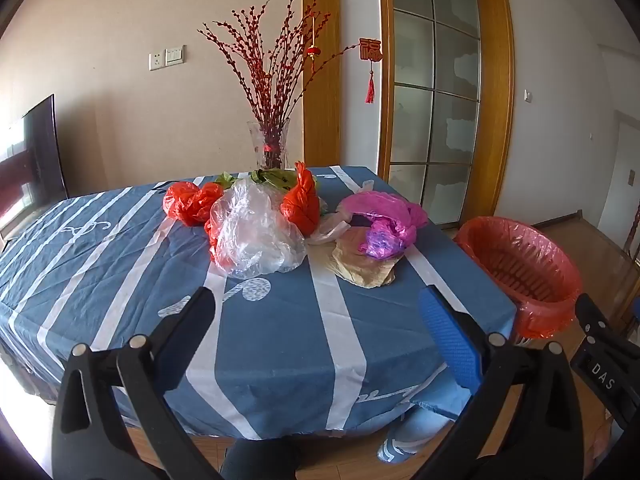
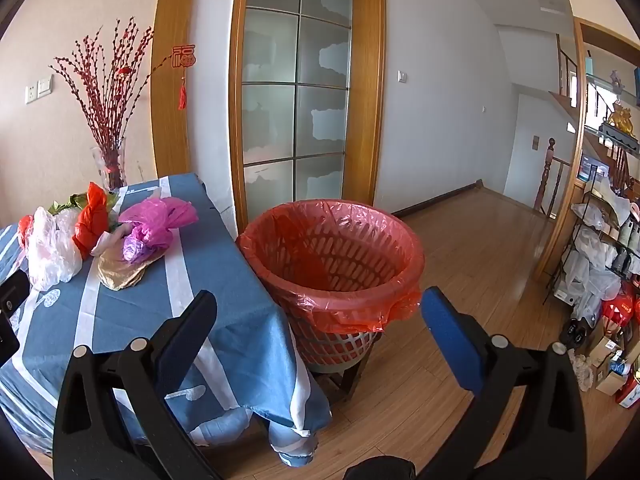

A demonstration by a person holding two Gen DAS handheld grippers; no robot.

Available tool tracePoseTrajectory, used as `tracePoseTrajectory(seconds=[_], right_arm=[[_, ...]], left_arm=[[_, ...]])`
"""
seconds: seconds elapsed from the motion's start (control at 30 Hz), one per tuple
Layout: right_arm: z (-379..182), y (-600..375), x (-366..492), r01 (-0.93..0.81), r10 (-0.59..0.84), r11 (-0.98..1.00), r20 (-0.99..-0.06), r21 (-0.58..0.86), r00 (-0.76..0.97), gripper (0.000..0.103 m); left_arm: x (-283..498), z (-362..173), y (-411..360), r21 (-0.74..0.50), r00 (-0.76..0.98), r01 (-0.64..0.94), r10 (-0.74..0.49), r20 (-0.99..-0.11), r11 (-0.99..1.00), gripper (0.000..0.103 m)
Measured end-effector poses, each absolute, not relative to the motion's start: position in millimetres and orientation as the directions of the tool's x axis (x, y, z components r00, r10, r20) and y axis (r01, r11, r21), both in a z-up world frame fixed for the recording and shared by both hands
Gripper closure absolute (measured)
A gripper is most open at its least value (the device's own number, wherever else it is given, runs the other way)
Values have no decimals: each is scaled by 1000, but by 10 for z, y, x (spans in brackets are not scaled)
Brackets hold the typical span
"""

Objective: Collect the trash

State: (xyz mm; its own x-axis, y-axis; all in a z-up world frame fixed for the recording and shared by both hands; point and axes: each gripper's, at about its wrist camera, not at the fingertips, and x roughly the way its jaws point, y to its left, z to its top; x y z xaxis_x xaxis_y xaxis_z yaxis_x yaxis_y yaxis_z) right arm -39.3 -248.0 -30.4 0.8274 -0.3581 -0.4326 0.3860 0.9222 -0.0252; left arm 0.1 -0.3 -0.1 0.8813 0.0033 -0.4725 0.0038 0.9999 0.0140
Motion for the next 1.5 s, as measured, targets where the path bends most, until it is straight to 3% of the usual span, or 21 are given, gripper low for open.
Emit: tracePoseTrajectory(seconds=[1.5], right_arm=[[-309,-2470,-377,386,-358,922,-437,-26,825,2]], left_arm=[[0,1,-6,15,884,5,3,-467,1000,4]])
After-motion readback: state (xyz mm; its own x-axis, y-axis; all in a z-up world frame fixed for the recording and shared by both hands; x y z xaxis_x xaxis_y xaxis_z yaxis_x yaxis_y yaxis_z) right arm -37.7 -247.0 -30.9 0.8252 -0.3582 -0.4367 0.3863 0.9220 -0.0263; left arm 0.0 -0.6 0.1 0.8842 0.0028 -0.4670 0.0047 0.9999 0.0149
